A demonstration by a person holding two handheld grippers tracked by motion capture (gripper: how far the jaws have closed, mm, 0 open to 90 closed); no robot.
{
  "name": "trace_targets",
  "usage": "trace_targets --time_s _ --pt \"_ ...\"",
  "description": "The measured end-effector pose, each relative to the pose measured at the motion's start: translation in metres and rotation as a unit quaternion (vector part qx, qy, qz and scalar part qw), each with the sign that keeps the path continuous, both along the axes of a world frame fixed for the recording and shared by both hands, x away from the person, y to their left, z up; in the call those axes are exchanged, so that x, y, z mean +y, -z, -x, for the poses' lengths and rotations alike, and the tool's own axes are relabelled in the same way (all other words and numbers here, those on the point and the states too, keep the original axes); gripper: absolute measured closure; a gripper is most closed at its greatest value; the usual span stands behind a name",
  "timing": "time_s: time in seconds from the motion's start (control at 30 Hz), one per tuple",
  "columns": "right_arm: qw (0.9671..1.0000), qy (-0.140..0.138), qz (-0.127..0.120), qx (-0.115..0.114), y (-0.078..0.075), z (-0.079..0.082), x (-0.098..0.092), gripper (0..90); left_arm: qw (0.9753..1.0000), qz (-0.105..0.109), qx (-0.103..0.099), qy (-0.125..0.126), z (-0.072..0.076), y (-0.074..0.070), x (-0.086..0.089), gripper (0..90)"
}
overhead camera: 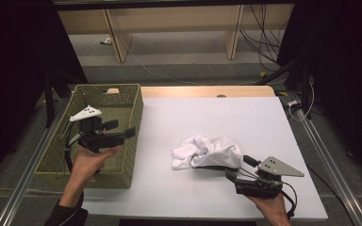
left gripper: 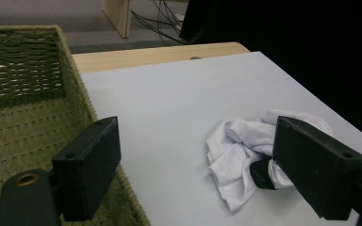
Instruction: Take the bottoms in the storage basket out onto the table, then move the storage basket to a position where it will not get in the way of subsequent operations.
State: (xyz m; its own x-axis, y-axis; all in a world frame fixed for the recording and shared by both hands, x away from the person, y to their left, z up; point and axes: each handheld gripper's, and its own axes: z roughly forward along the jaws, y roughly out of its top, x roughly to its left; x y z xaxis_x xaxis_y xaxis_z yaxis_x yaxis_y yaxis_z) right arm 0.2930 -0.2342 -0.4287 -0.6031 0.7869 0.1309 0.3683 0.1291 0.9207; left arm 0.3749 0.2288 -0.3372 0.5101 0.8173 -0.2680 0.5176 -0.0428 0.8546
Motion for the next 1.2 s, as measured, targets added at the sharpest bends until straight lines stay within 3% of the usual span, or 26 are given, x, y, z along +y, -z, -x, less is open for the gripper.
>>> trace_targets --time_s 0.13,0.2,0.5,0.8,1.2 --pt "1.0 0.0 0.0 0.001 0.0 -0.001 0.0 16.8 0.9999 0.001 0.007 -0.012 -0.001 0.002 0.009 15.9" --pt "1.0 0.0 0.001 0.005 0.0 -0.001 0.0 16.8 0.9995 0.016 0.021 -0.018 -0.004 0.003 0.016 15.9" --pt "1.0 -0.002 0.003 0.006 0.001 -0.002 0.002 16.8 0.9982 0.01 0.038 -0.047 -0.007 0.007 0.032 15.9" --pt "0.9999 -0.009 0.002 0.004 0.001 -0.005 0.003 16.9 0.9946 0.005 0.053 -0.089 -0.006 0.007 0.058 16.1" --pt "0.9999 -0.012 0.009 0.004 0.0 -0.004 0.007 16.8 0.9905 0.002 0.066 -0.121 -0.004 0.005 0.091 16.5"
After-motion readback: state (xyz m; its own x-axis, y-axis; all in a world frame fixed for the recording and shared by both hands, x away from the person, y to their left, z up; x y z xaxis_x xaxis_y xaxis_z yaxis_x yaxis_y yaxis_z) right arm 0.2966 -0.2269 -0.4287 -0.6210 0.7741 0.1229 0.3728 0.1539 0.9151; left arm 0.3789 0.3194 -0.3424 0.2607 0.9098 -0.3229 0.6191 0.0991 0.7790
